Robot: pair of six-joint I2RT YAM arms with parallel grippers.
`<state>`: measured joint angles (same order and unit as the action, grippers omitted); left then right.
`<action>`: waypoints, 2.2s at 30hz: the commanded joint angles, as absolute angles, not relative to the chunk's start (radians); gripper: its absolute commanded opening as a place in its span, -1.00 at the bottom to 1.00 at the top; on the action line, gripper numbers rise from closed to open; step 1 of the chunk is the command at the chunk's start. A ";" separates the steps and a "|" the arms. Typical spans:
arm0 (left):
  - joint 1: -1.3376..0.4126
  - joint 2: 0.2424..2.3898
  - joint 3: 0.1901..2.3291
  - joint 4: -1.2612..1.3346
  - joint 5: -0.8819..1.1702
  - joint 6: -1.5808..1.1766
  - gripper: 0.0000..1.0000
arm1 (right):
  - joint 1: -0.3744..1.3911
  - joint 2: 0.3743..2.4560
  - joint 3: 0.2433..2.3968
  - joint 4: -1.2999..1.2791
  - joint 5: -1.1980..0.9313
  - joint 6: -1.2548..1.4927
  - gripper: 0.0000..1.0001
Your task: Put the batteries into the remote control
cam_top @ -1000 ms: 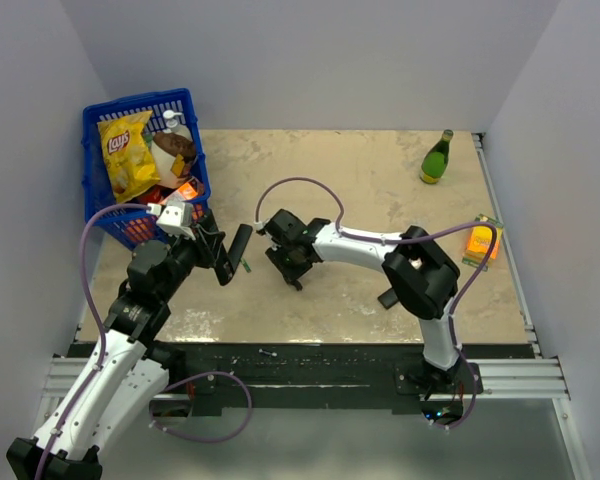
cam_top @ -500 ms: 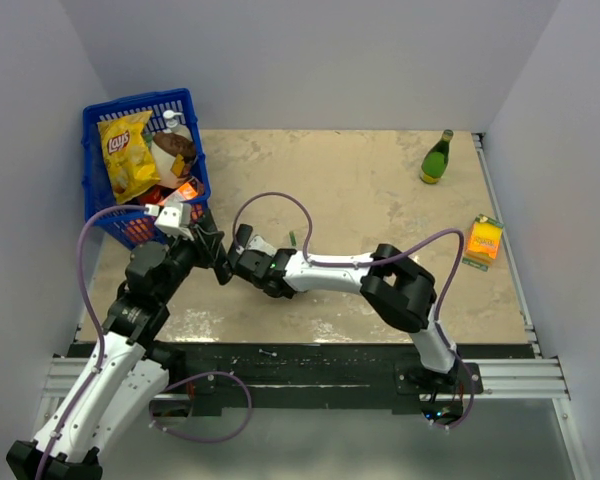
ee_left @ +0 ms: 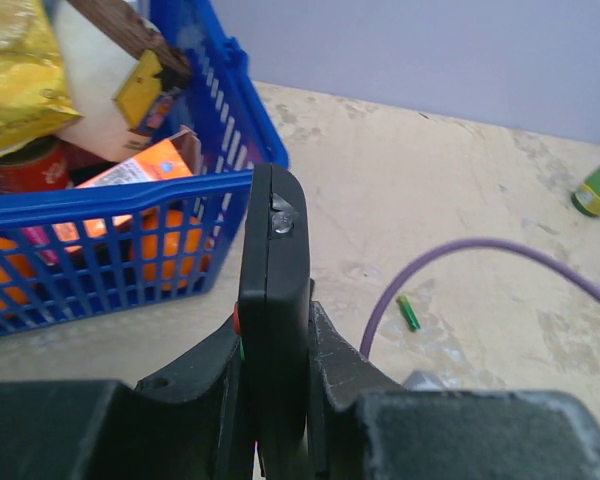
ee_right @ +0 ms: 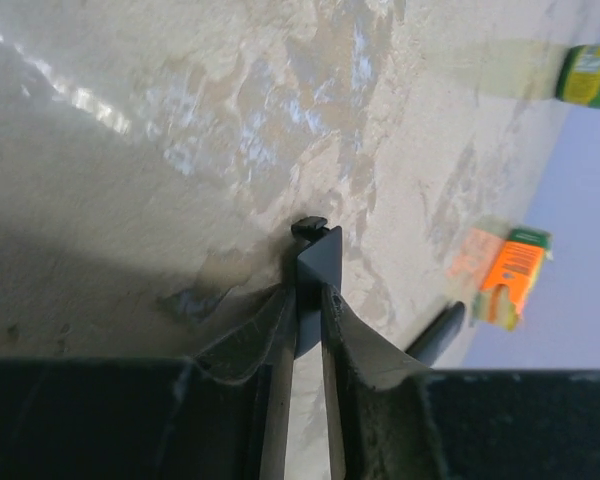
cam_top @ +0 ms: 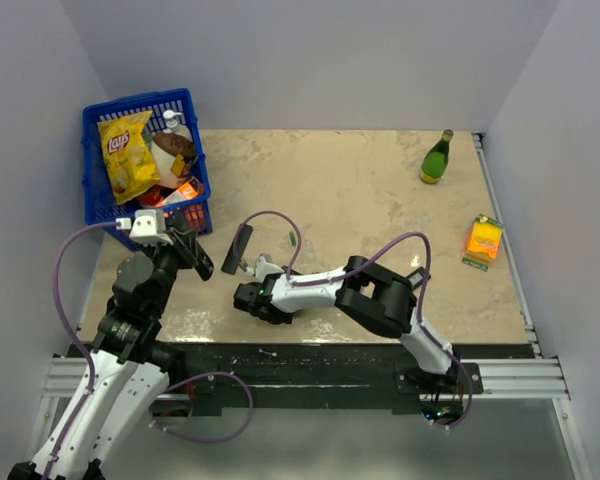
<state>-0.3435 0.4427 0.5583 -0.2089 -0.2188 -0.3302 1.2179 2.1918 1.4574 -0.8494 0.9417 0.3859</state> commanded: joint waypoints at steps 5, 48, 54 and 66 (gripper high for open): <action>-0.324 0.413 0.583 -0.198 -0.348 -0.318 -1.00 | 1.308 2.298 1.506 -0.942 0.946 0.521 -0.48; -0.324 0.512 0.100 0.517 0.152 -0.850 -1.00 | 0.876 1.881 1.356 -0.732 0.032 0.035 0.38; -0.324 0.525 0.022 0.638 0.161 -0.861 -1.00 | 0.864 1.888 1.336 -0.703 0.029 0.035 0.22; -0.324 0.517 -0.101 0.772 0.118 -0.917 -1.00 | 0.865 1.916 1.328 -0.696 0.021 0.031 0.08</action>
<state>-0.3275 0.5274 0.0502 0.6529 0.1490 -0.8967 0.8684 1.9297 1.3327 -0.7158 0.0429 0.0479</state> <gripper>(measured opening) 0.238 0.545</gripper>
